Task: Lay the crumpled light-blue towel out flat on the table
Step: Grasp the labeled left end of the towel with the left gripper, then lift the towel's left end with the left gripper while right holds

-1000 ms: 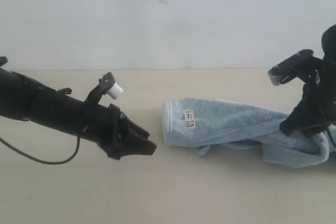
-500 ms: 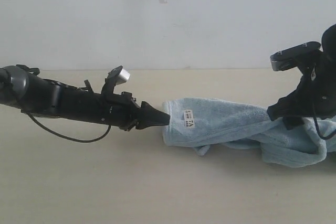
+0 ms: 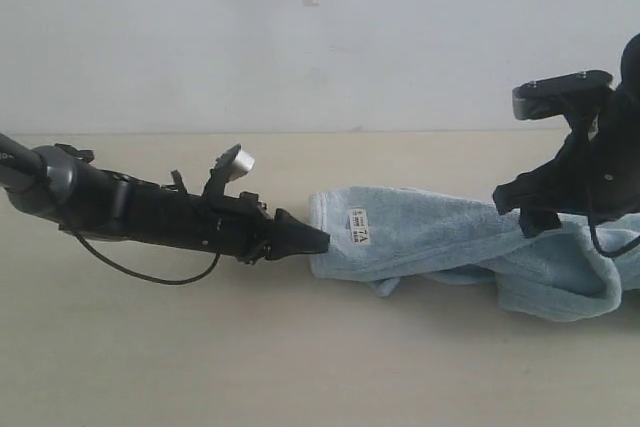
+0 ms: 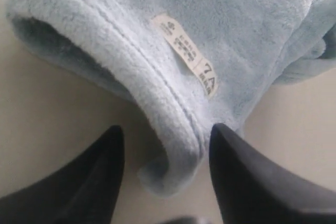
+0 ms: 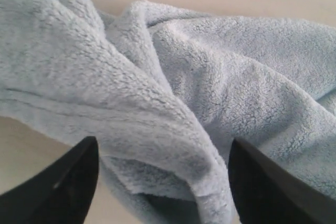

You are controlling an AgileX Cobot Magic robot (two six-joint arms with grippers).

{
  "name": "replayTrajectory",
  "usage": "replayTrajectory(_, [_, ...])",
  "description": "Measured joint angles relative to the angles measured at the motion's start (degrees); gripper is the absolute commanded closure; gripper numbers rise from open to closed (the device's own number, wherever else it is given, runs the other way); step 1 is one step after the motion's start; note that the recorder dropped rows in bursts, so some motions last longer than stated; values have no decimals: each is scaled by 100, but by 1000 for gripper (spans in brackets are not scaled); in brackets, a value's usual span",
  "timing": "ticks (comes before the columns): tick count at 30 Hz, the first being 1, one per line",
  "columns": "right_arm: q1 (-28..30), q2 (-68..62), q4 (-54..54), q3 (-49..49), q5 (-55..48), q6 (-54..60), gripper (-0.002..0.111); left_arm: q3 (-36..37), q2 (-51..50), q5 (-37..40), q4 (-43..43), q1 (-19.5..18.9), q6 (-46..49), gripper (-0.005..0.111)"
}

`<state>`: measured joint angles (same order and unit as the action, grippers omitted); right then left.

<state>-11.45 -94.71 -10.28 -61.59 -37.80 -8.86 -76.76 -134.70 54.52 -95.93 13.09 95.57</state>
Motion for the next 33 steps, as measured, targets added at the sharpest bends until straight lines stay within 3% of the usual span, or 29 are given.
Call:
replayTrajectory(7, [-337, 161, 296, 0, 136, 260, 42, -362, -318, 487, 153, 0, -698, 103])
replayTrajectory(14, [-136, 174, 321, 0, 139, 272, 42, -435, -296, 898, 399, -11, -854, 103])
replayTrajectory(22, [1249, 174, 584, 0, -209, 143, 42, -435, 1141, 1348, 532, -272, -1497, 103])
replayTrajectory(27, [1840, 174, 1028, 88, -601, 326, 42, -435, 2337, 1416, 1665, -303, -2010, 103])
replayTrajectory(33, [1908, 177, 2174, 791, -1023, 1489, 42, -35, 3336, 1306, 3342, -303, -3143, 103])
